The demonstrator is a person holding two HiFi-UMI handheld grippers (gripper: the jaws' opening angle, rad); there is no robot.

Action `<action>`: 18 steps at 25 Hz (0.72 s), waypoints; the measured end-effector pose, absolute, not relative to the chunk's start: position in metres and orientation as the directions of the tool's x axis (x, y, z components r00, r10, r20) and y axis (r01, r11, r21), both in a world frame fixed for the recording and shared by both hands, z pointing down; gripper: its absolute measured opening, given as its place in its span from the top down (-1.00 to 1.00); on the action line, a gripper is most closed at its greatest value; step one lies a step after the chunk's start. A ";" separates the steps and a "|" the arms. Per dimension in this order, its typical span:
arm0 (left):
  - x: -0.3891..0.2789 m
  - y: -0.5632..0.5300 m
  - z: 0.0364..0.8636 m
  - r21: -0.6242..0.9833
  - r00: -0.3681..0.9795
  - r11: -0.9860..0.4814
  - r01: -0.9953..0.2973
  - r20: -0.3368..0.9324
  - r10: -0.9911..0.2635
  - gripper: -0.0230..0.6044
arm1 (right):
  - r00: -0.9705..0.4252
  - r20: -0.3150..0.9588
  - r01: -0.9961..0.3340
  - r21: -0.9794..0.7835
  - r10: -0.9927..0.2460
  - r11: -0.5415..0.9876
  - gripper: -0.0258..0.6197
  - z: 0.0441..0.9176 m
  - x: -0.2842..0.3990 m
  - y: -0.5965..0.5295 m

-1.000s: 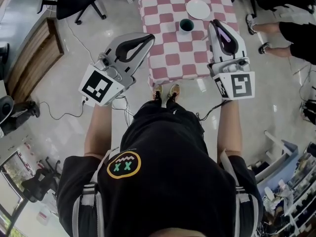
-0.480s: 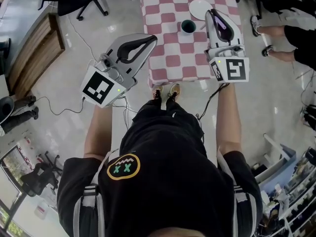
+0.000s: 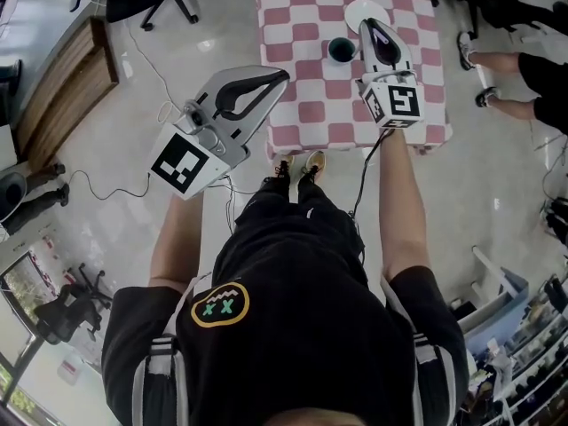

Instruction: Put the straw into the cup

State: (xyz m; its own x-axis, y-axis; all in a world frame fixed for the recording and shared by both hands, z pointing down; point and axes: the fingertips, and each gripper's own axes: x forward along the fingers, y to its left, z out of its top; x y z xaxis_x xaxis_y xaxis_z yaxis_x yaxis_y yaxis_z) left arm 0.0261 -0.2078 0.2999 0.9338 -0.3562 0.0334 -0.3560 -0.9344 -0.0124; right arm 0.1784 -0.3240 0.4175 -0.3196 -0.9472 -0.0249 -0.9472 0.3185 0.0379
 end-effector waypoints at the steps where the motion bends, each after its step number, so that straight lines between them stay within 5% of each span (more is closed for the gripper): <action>1: 0.027 -0.208 0.301 -0.012 0.933 -0.934 -0.357 0.035 -0.357 0.87 | -0.318 -0.015 -0.948 0.034 -0.948 0.317 0.76 0.425 0.179 -0.328; 18: 0.037 -0.212 0.322 0.005 0.925 -0.927 -0.375 0.076 -0.373 0.87 | -0.307 0.092 -0.951 0.007 -0.947 0.309 0.76 0.517 0.186 -0.363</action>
